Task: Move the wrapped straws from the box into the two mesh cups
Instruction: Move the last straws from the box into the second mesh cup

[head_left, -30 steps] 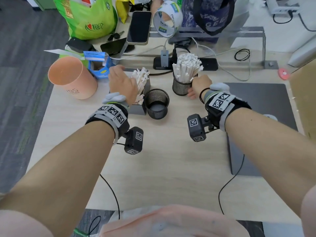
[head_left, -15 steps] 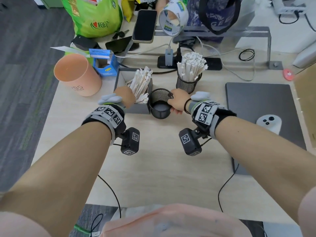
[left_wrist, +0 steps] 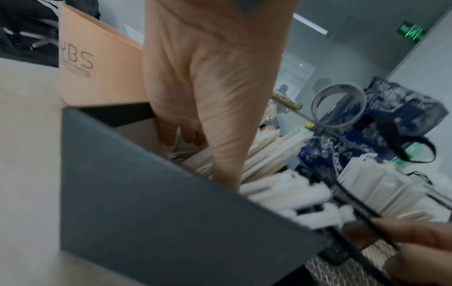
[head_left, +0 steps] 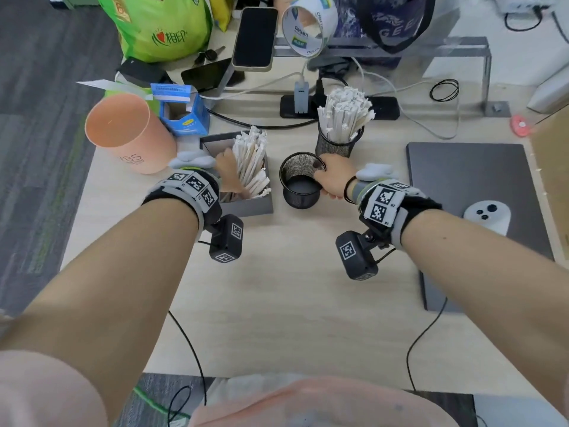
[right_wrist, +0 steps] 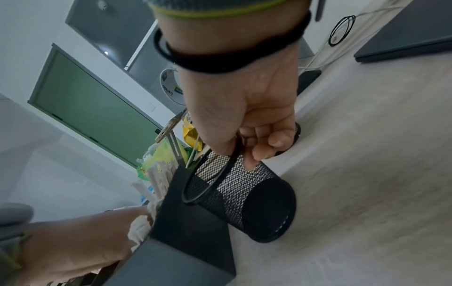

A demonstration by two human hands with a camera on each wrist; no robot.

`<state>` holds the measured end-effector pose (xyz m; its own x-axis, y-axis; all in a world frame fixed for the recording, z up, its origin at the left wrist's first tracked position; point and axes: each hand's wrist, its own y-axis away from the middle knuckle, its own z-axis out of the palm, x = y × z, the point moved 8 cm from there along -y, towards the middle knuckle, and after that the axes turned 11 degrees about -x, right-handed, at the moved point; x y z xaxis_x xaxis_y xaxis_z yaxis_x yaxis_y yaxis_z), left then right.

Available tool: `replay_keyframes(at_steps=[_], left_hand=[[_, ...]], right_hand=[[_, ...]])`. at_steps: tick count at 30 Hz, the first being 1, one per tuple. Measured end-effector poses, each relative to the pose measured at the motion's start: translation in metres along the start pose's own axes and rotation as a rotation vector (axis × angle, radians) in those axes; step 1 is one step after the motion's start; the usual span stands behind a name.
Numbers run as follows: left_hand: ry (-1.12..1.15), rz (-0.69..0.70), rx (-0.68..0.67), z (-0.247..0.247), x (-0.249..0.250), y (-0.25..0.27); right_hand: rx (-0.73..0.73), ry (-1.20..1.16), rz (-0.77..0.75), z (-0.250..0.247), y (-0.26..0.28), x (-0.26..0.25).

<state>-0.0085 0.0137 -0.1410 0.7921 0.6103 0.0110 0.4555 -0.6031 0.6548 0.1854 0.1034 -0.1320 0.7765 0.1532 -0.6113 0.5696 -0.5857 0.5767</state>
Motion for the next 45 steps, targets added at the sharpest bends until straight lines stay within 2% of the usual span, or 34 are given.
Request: replay_keyframes(at_steps=[4, 8, 12, 15, 23, 28, 34, 36, 42, 45], left_hand=[[0.184, 0.023, 0.112, 0.007, -0.001, -0.011], [0.186, -0.058, 0.227, 0.008, -0.004, -0.014], [0.178, -0.030, 0.150, 0.010, -0.004, -0.022], [0.367, 0.020, 0.106, 0.012, -0.006, -0.025], [0.813, 0.010, 0.293, -0.019, -0.020, 0.006], [0.795, 0.096, 0.242, -0.015, -0.022, 0.014], [0.894, 0.035, 0.364, -0.019, -0.032, 0.028], [0.888, 0.068, 0.385, -0.020, -0.031, 0.031], [0.798, 0.144, 0.407, -0.025, -0.025, 0.037], [0.757, 0.103, 0.393, -0.025, -0.027, 0.037]], right_hand=[[0.014, 0.119, 0.027, 0.004, -0.007, -0.003], [0.043, 0.131, 0.050, 0.006, -0.006, -0.003], [0.042, 0.122, 0.051, 0.006, -0.007, -0.002], [0.045, 0.135, 0.031, 0.006, -0.005, -0.005], [0.036, 0.207, 0.045, 0.005, -0.001, -0.006], [0.026, 0.219, 0.066, 0.005, 0.001, -0.007], [0.021, 0.200, 0.080, 0.006, 0.001, -0.009], [0.027, 0.210, 0.085, 0.005, 0.002, -0.008], [0.032, 0.217, 0.084, 0.007, 0.001, -0.008], [0.038, 0.218, 0.082, 0.007, 0.000, -0.008]])
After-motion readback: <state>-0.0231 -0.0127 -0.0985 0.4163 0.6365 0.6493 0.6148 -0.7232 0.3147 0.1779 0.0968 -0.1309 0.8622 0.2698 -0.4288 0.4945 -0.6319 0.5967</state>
